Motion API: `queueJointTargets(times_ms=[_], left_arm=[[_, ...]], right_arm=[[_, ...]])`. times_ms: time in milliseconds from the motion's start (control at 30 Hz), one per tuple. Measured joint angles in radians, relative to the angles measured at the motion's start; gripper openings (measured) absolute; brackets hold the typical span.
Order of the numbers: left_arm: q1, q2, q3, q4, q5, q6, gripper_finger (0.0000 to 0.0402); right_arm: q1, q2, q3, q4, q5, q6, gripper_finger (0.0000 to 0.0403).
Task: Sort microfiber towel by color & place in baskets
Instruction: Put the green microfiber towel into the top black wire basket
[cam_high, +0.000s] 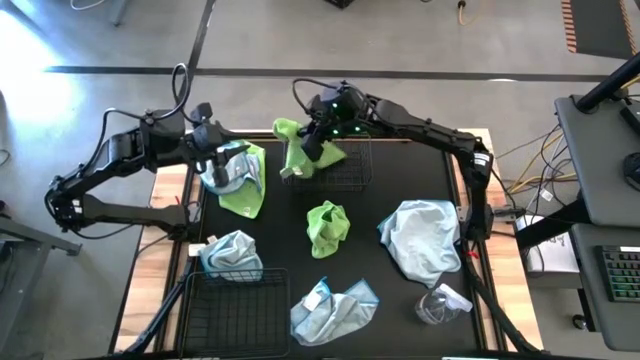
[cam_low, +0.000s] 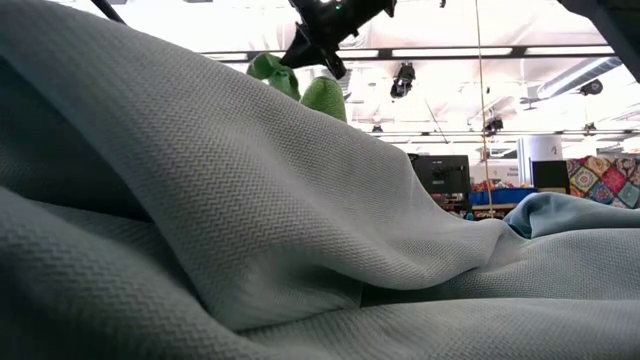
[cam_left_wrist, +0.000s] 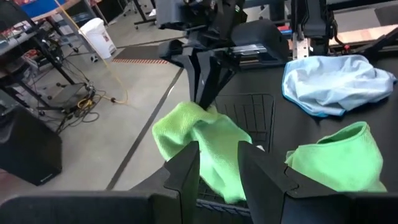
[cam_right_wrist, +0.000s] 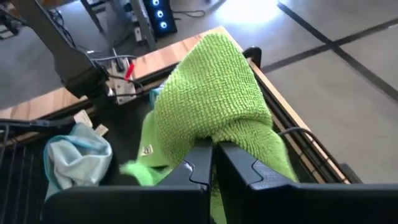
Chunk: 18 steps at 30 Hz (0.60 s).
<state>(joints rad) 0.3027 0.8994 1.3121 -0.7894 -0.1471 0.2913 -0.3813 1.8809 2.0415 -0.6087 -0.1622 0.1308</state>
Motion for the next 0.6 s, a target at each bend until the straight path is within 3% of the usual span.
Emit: queueJointTargets(times_ms=[400, 600], left_arm=[[0.0, -0.057, 0.0, -0.052, 0.0, 0.022, 0.0095], [0.0, -0.087, 0.0, -0.052, 0.0, 0.018, 0.0095]], right_arm=[[-0.003, -0.001, 0.0, -0.257, 0.007, -0.099, 0.0009], [-0.003, -0.002, 0.0, -0.286, 0.008, -0.117, 0.0023]])
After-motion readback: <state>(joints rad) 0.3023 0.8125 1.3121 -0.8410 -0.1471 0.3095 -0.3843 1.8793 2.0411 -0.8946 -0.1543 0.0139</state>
